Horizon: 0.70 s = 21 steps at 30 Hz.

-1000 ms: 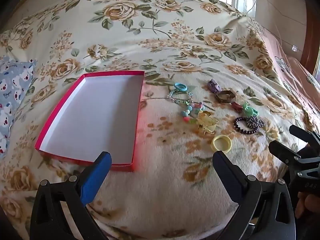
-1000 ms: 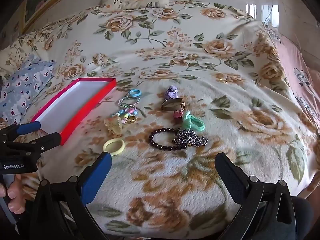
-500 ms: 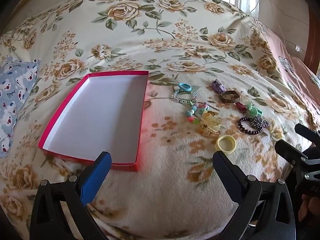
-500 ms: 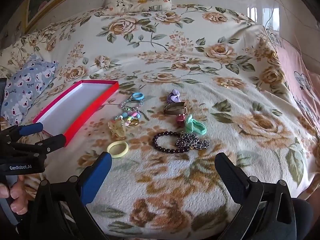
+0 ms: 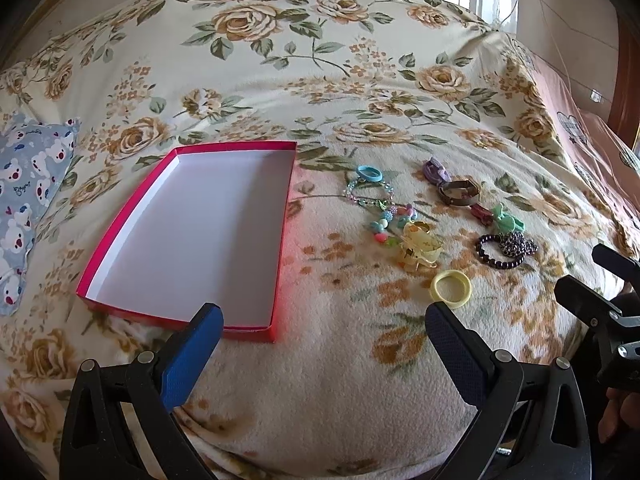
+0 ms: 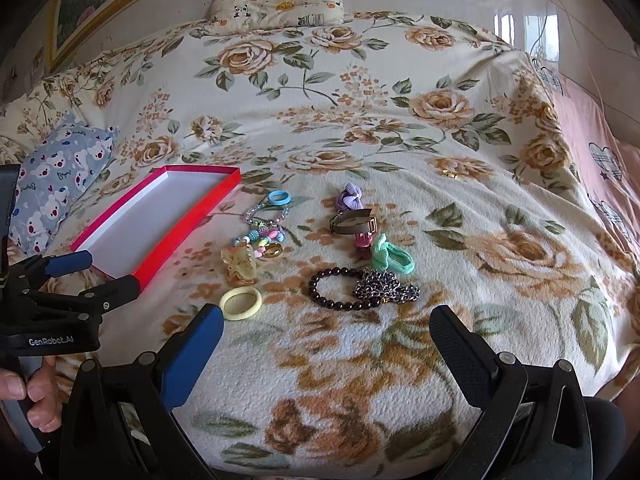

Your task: Organize jewelry

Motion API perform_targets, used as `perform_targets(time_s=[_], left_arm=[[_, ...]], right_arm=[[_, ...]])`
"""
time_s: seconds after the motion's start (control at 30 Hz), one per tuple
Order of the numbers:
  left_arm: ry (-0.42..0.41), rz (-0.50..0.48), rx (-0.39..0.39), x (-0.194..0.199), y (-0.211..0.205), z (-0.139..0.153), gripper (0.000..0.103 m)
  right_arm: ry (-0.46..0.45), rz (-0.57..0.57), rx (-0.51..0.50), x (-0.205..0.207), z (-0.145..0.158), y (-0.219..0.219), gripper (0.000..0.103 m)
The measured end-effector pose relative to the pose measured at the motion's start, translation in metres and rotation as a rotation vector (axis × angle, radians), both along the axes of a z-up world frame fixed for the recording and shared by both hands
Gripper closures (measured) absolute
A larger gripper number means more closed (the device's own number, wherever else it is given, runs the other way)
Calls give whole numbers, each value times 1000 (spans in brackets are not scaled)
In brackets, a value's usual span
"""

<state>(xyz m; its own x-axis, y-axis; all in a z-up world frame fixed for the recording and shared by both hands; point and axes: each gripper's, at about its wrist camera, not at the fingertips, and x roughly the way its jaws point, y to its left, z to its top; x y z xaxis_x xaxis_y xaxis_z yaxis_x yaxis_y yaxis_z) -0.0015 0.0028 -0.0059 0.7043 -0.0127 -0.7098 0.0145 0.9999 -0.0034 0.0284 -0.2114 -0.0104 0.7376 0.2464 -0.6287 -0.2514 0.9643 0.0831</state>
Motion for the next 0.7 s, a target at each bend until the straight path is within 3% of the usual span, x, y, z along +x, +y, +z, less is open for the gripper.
perform_targets(time_s=[0.7], left_arm=[[-3,9,14,-1,0,3,1]], right_arm=[[-29,3,24,-4,7,3,0]])
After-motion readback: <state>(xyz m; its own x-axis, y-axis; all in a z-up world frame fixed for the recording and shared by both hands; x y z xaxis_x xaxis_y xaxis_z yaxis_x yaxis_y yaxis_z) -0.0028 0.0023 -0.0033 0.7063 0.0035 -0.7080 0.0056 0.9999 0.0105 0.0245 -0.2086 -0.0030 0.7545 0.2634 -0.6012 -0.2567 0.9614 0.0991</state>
